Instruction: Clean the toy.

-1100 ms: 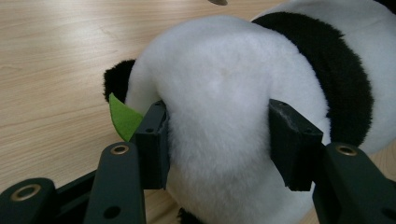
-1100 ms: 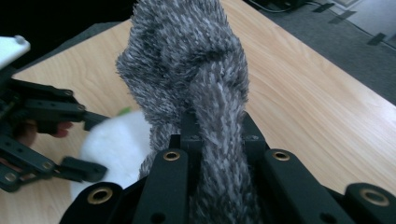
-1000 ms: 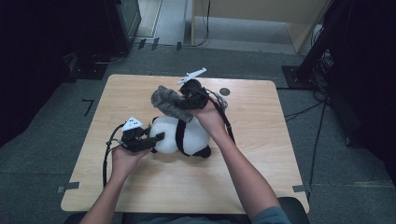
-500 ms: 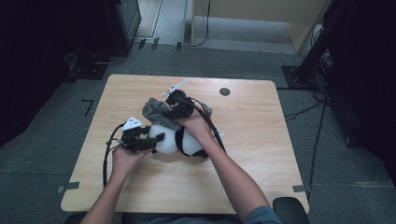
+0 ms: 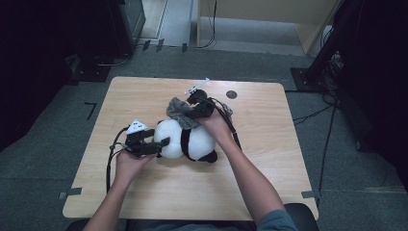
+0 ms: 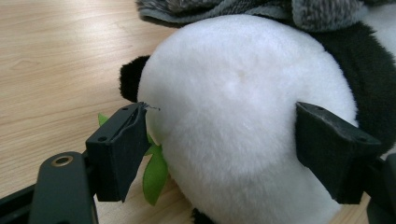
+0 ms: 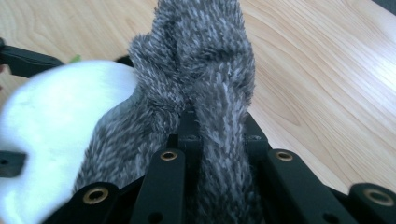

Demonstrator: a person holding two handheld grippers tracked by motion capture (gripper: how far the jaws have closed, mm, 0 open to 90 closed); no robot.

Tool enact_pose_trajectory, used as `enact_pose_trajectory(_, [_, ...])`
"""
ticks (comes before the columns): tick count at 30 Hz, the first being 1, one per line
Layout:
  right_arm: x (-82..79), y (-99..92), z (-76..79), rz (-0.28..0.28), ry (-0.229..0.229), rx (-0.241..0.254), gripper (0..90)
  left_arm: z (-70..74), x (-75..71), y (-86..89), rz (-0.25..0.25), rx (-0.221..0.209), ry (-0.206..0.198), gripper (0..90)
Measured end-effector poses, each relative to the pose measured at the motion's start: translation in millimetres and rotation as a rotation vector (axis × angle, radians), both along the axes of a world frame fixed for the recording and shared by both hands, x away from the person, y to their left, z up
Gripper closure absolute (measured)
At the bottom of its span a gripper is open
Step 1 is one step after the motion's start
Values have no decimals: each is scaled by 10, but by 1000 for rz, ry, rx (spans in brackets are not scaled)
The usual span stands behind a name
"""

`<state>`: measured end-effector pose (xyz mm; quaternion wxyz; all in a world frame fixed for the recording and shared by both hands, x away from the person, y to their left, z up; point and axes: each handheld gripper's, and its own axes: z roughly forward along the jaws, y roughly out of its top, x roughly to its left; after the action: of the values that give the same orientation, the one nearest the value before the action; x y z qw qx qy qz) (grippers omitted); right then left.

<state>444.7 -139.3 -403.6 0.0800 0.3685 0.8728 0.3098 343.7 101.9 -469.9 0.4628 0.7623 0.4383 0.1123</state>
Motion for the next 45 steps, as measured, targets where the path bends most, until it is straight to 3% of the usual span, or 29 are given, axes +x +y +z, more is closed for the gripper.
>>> enact_pose_trajectory(12, [113, -477, -89, -82, 13, -7, 768, 5, -2, -2, 0, 7, 3, 202])
enact_pose_trajectory(21, [80, -819, -231, -131, 37, -3, 769, -1, 0, 0, 2, 5, 5, 204])
enact_pose_trajectory(30, [42, -1020, -308, -153, 53, -23, 771, -6, 0, 2, -1, 2, 5, 221])
enact_pose_trajectory(40, [32, -1003, 20, -154, -4, 24, 774, -14, 6, 16, -8, -9, 15, 221])
enact_pose_trajectory(45, [31, -869, 237, -127, -40, 45, 774, -1, -3, 15, -26, -27, 26, 301])
